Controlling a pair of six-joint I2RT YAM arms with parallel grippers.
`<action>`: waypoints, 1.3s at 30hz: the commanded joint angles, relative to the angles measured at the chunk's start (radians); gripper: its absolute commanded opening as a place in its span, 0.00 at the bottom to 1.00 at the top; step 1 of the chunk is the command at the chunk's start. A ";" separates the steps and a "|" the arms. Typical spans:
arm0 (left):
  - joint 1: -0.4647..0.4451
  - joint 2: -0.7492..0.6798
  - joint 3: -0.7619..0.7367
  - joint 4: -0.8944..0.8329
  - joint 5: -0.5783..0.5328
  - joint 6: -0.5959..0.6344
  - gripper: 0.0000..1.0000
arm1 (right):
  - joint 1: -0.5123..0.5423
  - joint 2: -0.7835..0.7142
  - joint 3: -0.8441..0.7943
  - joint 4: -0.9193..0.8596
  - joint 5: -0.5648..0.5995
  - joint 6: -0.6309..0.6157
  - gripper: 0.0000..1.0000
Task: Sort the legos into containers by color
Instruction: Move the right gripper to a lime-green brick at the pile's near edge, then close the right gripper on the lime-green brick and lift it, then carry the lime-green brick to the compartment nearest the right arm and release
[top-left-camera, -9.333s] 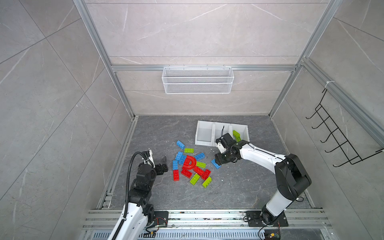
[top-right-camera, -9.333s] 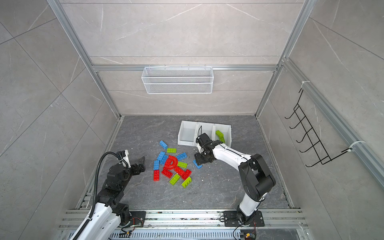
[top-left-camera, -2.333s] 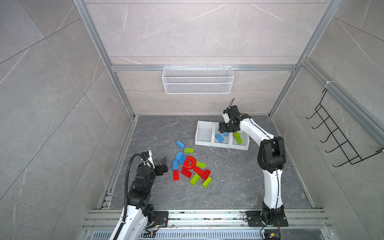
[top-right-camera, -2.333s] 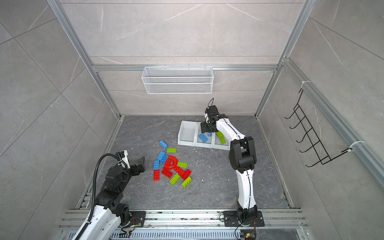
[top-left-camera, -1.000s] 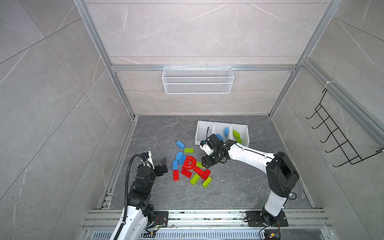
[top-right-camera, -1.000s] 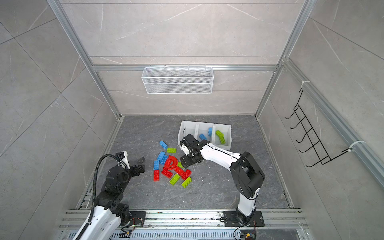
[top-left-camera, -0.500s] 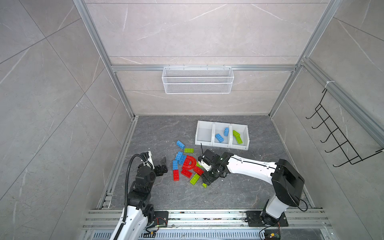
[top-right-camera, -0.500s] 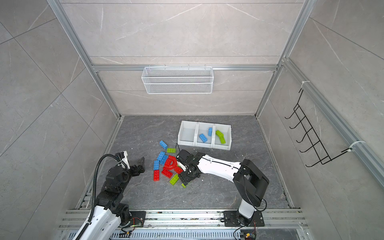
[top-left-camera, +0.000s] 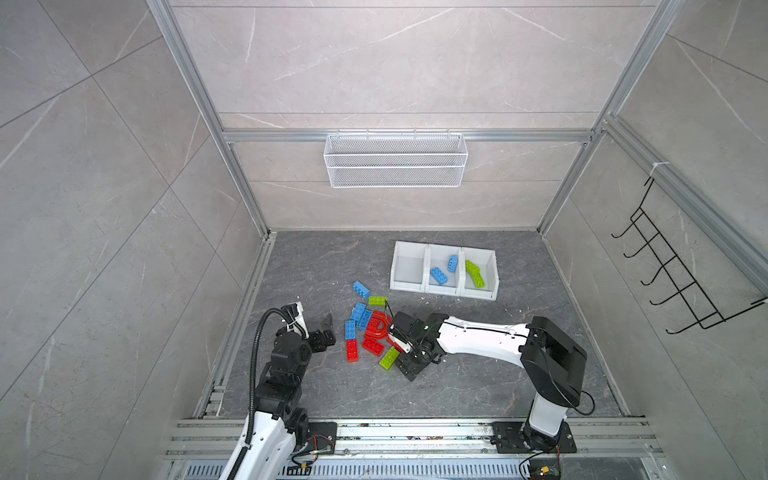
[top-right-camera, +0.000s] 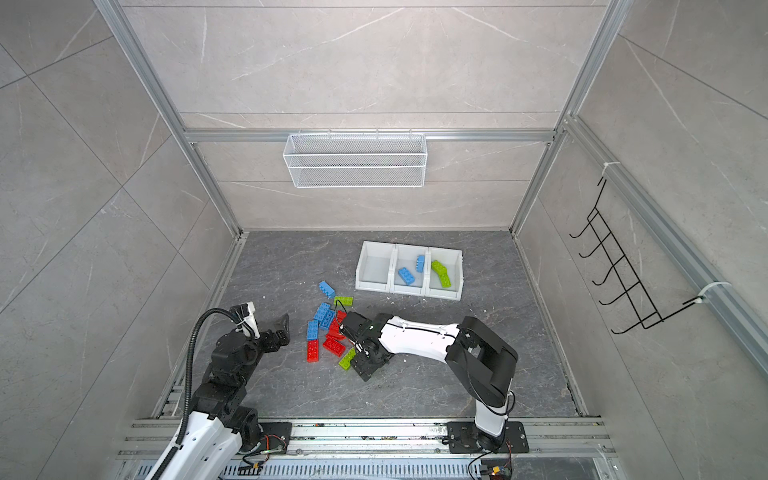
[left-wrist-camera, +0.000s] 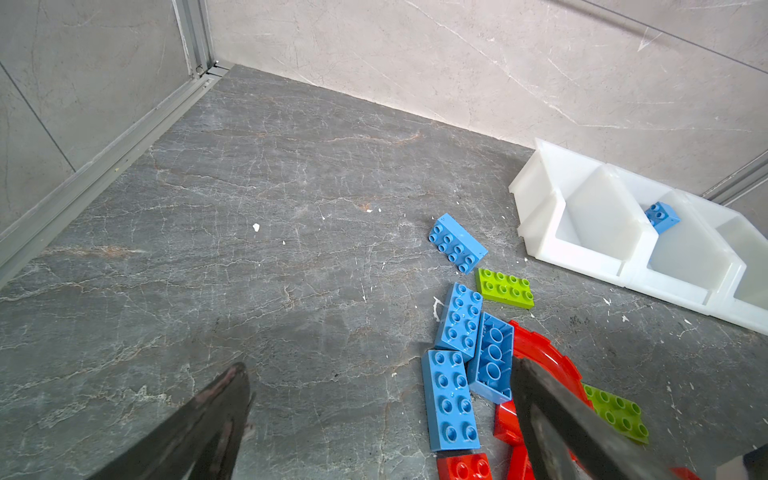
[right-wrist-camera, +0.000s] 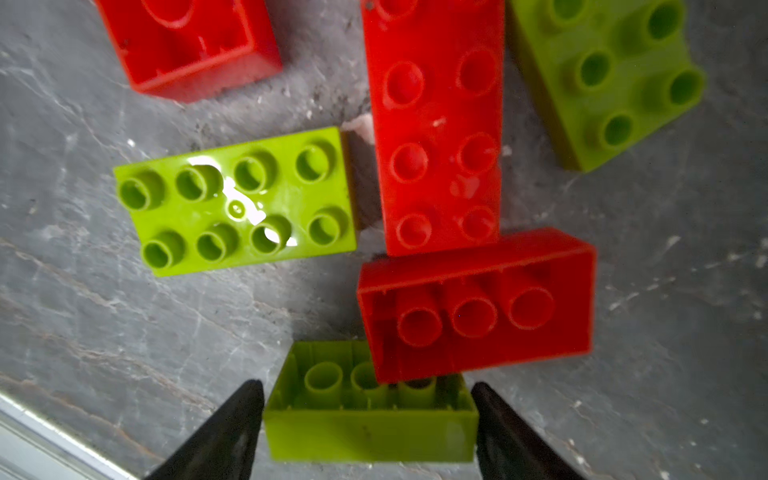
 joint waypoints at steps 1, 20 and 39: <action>0.002 -0.010 0.005 0.020 0.014 0.000 1.00 | 0.004 0.021 0.030 -0.030 0.046 -0.010 0.80; 0.002 0.005 0.010 0.024 0.023 0.004 1.00 | -0.088 -0.077 0.036 -0.029 0.034 -0.048 0.56; 0.001 0.007 0.011 0.026 0.020 0.003 1.00 | -0.664 -0.040 0.263 0.038 -0.083 -0.165 0.54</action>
